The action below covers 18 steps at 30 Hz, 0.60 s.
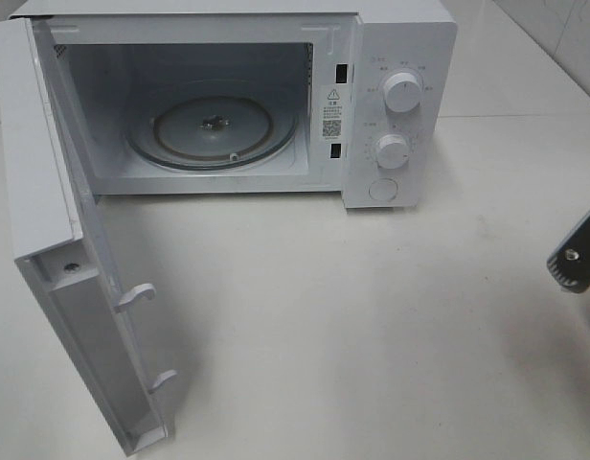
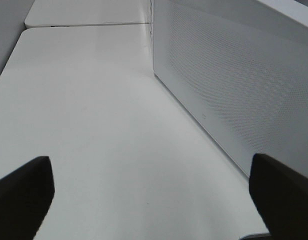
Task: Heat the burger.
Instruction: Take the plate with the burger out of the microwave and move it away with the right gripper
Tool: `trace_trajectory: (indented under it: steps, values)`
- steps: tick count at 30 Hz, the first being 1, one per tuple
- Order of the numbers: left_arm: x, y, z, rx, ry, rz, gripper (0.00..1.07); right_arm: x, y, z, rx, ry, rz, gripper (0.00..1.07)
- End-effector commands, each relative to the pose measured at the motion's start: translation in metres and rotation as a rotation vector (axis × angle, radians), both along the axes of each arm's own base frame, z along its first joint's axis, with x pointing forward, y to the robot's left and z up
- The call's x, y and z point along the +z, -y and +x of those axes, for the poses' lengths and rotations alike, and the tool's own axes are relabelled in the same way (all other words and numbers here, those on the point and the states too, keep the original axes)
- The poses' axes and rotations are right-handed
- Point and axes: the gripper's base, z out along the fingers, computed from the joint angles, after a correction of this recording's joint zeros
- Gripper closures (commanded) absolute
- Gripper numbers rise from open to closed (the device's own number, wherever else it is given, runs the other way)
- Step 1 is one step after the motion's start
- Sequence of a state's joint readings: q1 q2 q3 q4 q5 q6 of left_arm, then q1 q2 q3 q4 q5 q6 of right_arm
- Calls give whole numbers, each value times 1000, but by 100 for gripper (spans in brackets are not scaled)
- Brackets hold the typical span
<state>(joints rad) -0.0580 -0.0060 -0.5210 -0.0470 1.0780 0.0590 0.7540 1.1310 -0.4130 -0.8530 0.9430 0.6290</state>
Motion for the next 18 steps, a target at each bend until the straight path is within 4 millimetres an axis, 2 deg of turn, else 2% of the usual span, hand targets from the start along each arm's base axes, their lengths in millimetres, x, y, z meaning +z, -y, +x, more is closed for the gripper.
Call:
trace_trajectory:
  steps: [1,13,18]
  values:
    - [0,0,-2,-1,23,-9,9,-4,-9,16,-57,42,-51,107]
    - [0,0,-2,-1,23,-9,9,-29,-26,35,-233,85,-31,107]
    - [0,0,-2,-1,23,-9,9,-37,-34,42,-230,90,3,107]
